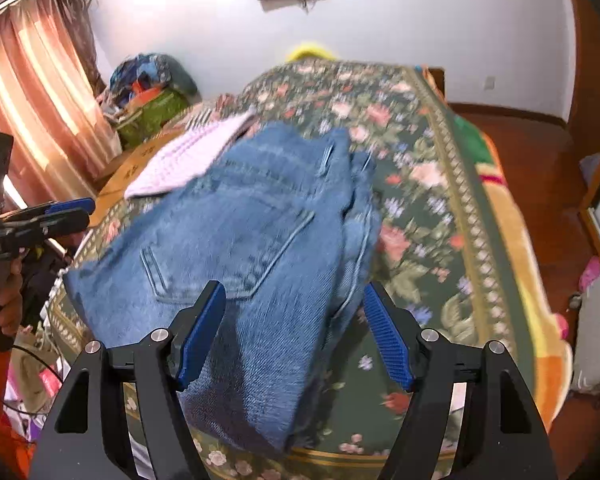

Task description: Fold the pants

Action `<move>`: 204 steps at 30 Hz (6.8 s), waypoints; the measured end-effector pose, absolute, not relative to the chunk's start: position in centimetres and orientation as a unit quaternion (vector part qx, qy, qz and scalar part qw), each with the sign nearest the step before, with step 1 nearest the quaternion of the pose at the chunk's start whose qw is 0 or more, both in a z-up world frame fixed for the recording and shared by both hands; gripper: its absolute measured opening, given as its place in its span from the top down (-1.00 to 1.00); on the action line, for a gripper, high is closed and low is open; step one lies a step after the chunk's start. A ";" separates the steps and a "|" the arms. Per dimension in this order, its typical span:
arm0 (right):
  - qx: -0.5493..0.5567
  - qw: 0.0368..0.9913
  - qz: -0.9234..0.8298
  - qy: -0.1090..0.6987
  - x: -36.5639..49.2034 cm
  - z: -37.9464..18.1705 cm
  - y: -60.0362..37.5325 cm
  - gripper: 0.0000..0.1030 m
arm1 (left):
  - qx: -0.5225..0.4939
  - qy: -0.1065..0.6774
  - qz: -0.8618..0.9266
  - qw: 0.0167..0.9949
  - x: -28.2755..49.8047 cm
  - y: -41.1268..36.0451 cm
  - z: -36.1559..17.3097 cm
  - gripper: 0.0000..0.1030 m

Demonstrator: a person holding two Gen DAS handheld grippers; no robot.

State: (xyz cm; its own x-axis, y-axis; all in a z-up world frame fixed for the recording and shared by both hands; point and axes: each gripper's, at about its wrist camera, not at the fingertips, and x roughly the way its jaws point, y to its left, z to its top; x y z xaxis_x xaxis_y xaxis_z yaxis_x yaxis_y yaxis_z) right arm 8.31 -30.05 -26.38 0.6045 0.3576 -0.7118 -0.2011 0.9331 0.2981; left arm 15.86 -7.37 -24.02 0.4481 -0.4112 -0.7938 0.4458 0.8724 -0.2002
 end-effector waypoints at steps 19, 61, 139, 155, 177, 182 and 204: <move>0.071 0.898 0.120 0.418 6.1 -27.0 -32.2 -0.34 | 0.048 0.470 -0.142 0.870 20.3 -3.6 -26.5 -0.12; 0.077 0.902 0.227 0.360 23.8 -25.9 -31.6 0.76 | 0.028 0.475 -0.232 0.848 36.8 -12.6 -27.1 0.06; 0.150 0.851 0.176 0.472 16.9 -30.6 -33.4 -0.57 | 0.010 0.590 -0.303 0.748 33.7 -12.9 -31.2 -0.69; 0.218 0.802 0.255 0.495 19.4 -33.5 -33.0 -0.35 | 0.002 0.604 -0.354 0.714 35.0 -15.6 -33.7 -0.70; 0.096 0.873 0.247 0.410 18.3 -23.2 -28.9 0.33 | 0.043 0.474 -0.316 0.820 29.1 -11.3 -22.2 -0.19; 0.061 0.889 0.258 0.374 18.7 -20.2 -26.4 0.38 | 0.028 0.439 -0.294 0.848 28.4 -8.3 -19.4 -0.17; -0.001 0.890 0.347 0.294 26.9 -14.5 -12.8 0.38 | -0.007 0.365 -0.189 0.912 32.3 8.2 -13.3 -0.16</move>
State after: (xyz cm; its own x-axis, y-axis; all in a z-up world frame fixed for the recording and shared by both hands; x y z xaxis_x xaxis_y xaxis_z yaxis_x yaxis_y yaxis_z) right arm 26.88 -12.84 -14.50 0.5857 0.6181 -0.5243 -0.6189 0.7588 0.2032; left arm 32.30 8.18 -13.28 0.6621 -0.3501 -0.6626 0.3395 0.9284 -0.1513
